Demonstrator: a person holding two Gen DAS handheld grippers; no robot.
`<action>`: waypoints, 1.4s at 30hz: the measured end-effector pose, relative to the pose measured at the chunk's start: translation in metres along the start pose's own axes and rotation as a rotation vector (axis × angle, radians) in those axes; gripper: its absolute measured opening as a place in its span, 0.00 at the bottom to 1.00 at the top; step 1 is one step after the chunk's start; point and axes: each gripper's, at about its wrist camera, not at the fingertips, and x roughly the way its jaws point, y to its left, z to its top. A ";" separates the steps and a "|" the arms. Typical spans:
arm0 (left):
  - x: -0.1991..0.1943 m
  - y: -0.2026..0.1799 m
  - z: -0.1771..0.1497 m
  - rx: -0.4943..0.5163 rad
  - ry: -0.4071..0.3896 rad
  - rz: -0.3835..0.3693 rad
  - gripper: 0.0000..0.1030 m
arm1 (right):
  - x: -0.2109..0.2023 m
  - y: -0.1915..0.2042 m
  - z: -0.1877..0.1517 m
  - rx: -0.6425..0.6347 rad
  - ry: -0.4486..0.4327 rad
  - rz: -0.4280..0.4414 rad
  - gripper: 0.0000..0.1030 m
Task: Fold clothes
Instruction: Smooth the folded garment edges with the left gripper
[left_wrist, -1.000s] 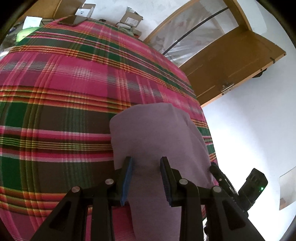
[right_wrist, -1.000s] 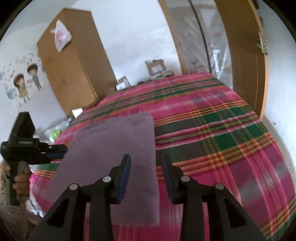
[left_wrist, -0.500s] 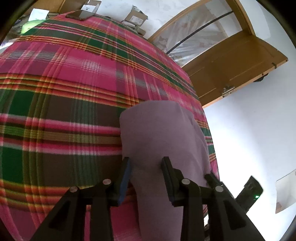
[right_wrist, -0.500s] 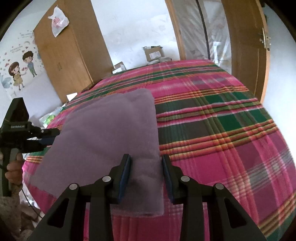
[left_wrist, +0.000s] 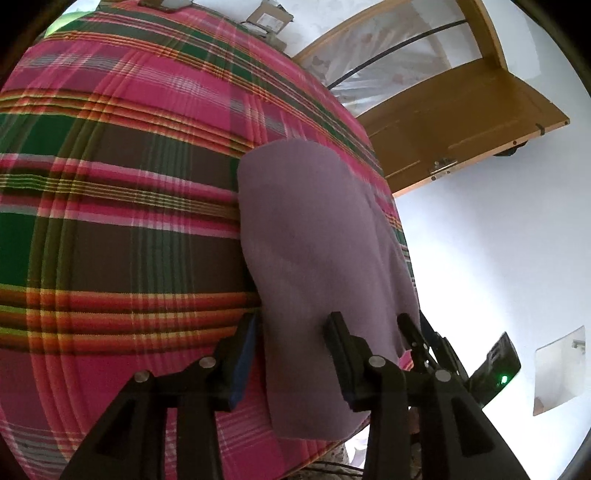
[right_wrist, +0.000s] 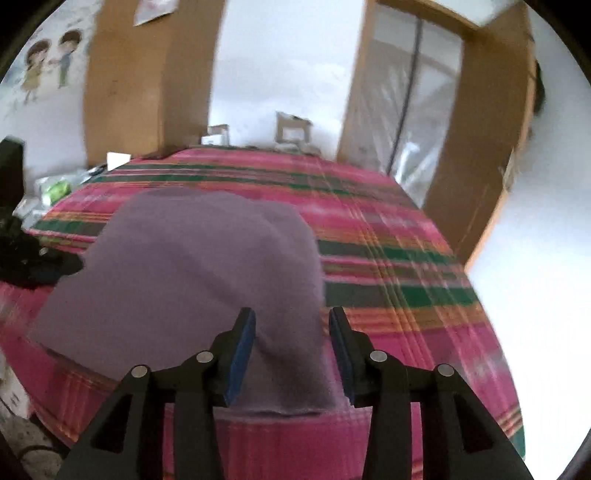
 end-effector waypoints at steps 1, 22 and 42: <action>-0.001 0.000 -0.001 0.001 0.001 -0.003 0.39 | 0.001 -0.005 0.000 0.025 0.010 0.005 0.42; -0.012 0.008 -0.016 0.046 -0.004 0.065 0.46 | -0.003 0.075 -0.017 -0.129 -0.078 0.240 0.42; -0.008 0.017 -0.009 -0.006 0.020 -0.045 0.45 | 0.003 -0.026 0.001 0.141 0.014 0.446 0.57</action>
